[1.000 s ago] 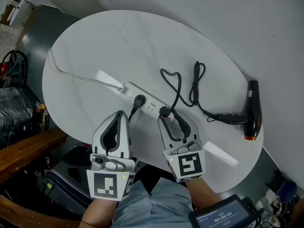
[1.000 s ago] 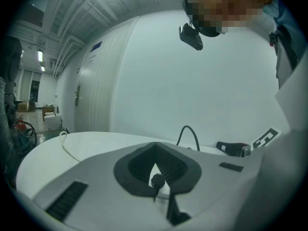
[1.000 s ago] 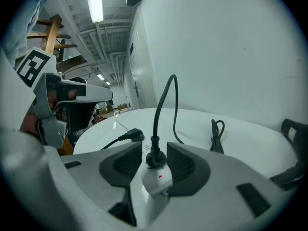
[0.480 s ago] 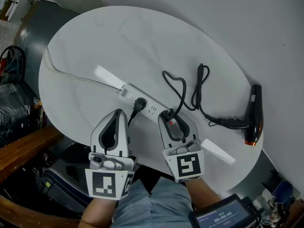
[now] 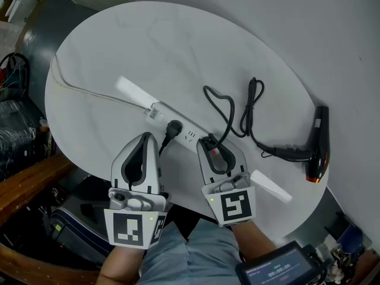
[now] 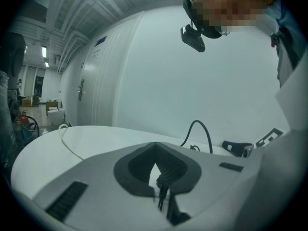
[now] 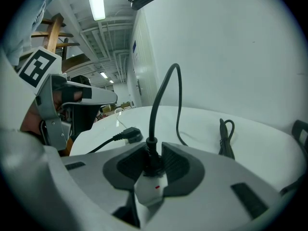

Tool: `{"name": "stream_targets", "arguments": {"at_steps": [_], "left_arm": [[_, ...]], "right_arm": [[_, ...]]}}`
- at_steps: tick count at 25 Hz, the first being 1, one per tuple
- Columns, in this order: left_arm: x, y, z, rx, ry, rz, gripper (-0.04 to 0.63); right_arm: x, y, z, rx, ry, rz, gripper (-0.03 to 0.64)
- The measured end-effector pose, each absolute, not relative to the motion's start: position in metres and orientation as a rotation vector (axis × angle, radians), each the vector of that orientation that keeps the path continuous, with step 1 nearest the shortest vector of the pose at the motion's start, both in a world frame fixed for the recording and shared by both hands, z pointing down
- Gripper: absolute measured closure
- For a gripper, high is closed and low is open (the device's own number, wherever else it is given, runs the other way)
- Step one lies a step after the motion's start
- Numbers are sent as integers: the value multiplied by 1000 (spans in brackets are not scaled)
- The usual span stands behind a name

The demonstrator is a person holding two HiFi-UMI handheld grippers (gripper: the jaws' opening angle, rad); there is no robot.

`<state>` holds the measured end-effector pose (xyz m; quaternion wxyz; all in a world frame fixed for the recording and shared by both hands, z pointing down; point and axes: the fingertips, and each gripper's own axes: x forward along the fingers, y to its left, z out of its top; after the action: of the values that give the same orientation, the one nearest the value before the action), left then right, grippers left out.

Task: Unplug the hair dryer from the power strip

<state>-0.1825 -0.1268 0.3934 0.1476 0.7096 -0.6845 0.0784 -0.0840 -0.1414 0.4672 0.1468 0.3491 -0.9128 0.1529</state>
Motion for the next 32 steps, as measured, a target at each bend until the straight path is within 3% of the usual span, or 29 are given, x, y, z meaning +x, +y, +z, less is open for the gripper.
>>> {"name": "stream_targets", "arguments": {"at_steps": [24,32], "left_arm": [[-177,-127,392,2044,-1976,233,597],[-172,-130,391,2051,-1973,234,598]], "right_arm": [[-86,-130,473,784,-2554,200,557],[-88,-138,456,928,-2653,322,558]]}}
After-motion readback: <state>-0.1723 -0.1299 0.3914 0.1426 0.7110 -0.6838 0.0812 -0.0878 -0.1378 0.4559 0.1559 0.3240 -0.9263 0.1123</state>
